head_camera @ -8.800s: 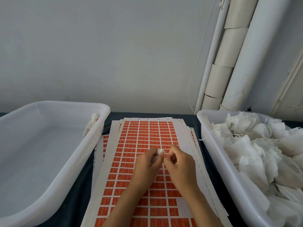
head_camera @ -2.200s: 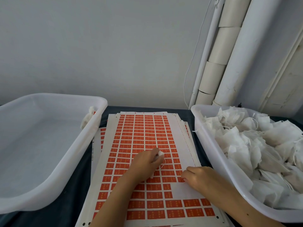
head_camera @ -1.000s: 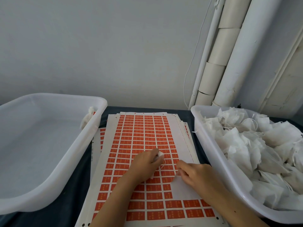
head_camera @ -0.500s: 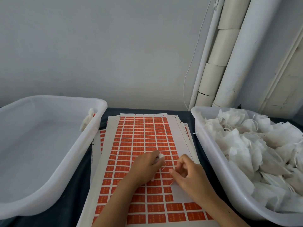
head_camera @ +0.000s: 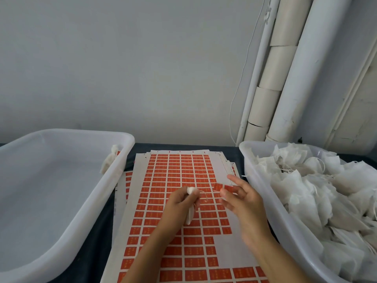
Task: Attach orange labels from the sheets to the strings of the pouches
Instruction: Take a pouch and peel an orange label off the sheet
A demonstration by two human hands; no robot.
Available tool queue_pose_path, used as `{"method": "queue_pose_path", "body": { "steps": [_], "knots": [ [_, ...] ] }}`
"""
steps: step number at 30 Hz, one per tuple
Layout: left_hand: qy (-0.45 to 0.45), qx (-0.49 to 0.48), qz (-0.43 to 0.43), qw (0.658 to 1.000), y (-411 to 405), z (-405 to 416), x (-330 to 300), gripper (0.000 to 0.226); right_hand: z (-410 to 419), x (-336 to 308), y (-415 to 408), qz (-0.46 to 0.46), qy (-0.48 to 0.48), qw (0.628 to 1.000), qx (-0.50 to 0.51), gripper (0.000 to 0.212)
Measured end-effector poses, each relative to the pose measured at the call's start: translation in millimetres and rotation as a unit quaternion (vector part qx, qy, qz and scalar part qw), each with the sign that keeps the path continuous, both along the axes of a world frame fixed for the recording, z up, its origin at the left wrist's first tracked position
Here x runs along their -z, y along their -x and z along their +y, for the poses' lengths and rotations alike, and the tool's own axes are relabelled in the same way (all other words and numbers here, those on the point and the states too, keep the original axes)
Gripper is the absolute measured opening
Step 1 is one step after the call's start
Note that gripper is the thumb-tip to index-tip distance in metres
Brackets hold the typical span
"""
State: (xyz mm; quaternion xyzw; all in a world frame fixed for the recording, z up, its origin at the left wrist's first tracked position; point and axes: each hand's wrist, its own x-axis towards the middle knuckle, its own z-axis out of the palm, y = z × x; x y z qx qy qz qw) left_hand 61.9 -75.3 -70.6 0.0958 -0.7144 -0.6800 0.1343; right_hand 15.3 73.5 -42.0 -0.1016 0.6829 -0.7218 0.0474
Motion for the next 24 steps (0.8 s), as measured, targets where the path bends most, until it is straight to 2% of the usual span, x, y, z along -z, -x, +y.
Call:
{"method": "queue_pose_path", "body": {
  "steps": [3,6,10,15,21,24],
  "knots": [
    [-0.047,-0.066,0.025,0.996,2.4,-1.3,-0.7,0.023,-15.8,-6.5,9.7,-0.091,0.094,0.990,-0.050,0.031],
    [-0.056,-0.114,0.041,0.991,6.4,-2.7,-1.1,0.021,-30.0,-5.7,12.4,-0.129,0.128,0.981,-0.072,0.035],
    [-0.034,-0.135,0.051,0.989,8.7,-3.8,1.5,0.022,-41.4,1.7,9.1,-0.106,0.148,0.981,-0.065,0.021],
    [-0.001,-0.165,0.083,0.983,9.5,-1.4,3.3,0.020,-44.0,13.0,3.6,-0.071,0.156,0.985,-0.029,0.018],
    [0.030,-0.188,0.092,0.977,10.6,1.0,5.1,0.013,-42.3,19.4,0.4,-0.020,0.155,0.987,0.039,0.029],
    [0.031,-0.173,0.095,0.980,10.1,1.3,5.1,0.011,-43.3,21.2,-0.3,-0.012,0.135,0.990,0.033,0.028]
  ]
}}
